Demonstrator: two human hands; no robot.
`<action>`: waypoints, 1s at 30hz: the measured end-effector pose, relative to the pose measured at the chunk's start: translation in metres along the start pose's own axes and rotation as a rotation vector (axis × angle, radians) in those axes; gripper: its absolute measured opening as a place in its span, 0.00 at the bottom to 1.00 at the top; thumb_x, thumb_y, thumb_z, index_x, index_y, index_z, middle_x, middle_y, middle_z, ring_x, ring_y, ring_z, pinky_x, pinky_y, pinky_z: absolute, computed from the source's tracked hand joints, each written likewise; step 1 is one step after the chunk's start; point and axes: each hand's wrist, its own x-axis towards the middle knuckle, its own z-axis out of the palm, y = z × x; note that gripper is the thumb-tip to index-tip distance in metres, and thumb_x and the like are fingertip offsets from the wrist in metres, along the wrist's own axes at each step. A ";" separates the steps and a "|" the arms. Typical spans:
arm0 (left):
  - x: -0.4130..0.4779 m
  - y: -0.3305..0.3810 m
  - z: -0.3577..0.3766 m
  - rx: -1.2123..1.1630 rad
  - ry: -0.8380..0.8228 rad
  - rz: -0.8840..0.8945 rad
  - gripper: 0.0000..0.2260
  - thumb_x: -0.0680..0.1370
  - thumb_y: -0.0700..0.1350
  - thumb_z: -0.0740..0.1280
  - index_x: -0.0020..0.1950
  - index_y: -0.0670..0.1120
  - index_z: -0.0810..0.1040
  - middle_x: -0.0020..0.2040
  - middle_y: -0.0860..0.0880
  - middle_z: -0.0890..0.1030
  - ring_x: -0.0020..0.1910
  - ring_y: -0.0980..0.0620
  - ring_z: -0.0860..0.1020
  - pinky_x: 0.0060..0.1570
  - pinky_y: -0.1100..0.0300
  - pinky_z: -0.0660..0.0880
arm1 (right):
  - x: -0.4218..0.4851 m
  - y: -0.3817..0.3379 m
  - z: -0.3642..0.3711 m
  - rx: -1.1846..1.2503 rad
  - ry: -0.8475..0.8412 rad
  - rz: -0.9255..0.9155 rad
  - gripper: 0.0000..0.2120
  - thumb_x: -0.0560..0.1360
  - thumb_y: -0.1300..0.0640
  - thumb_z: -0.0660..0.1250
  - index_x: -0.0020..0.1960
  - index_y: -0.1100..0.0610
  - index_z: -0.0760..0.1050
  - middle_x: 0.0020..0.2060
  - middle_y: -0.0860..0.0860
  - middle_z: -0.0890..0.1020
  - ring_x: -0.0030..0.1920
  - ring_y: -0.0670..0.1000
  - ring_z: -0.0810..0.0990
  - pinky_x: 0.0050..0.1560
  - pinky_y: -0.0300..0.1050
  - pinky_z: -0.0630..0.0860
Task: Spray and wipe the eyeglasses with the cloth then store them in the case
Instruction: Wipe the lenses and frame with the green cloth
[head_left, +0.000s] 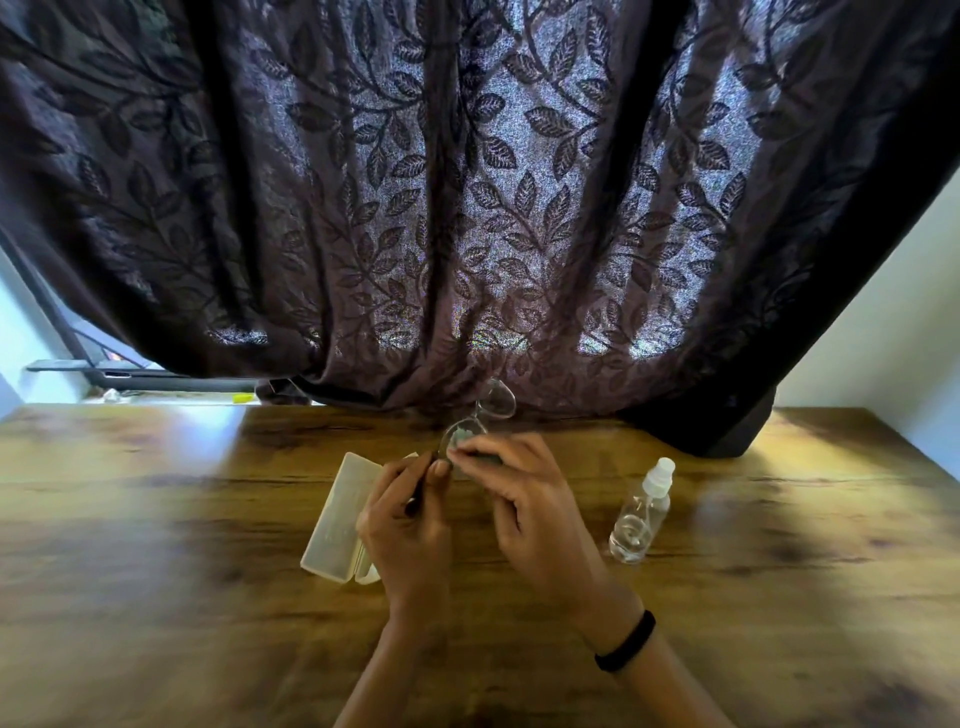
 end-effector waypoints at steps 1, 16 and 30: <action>0.000 0.001 0.000 -0.007 -0.001 0.002 0.10 0.72 0.34 0.67 0.49 0.47 0.78 0.40 0.51 0.79 0.39 0.62 0.77 0.36 0.72 0.72 | -0.002 0.001 -0.001 -0.002 0.009 -0.009 0.19 0.71 0.72 0.61 0.59 0.59 0.76 0.54 0.53 0.80 0.55 0.51 0.73 0.59 0.38 0.70; 0.001 0.007 0.004 0.058 -0.059 -0.008 0.06 0.71 0.39 0.67 0.47 0.41 0.81 0.41 0.45 0.80 0.41 0.60 0.77 0.38 0.73 0.72 | 0.013 0.009 -0.007 -0.062 0.091 0.065 0.16 0.73 0.68 0.57 0.56 0.62 0.78 0.52 0.54 0.81 0.55 0.53 0.73 0.57 0.38 0.71; 0.001 0.005 0.001 0.044 -0.044 -0.063 0.06 0.72 0.41 0.67 0.47 0.43 0.81 0.40 0.45 0.81 0.39 0.55 0.78 0.37 0.71 0.73 | -0.008 0.023 -0.008 -0.162 0.100 -0.020 0.16 0.68 0.75 0.65 0.52 0.62 0.79 0.48 0.54 0.82 0.52 0.49 0.70 0.54 0.39 0.71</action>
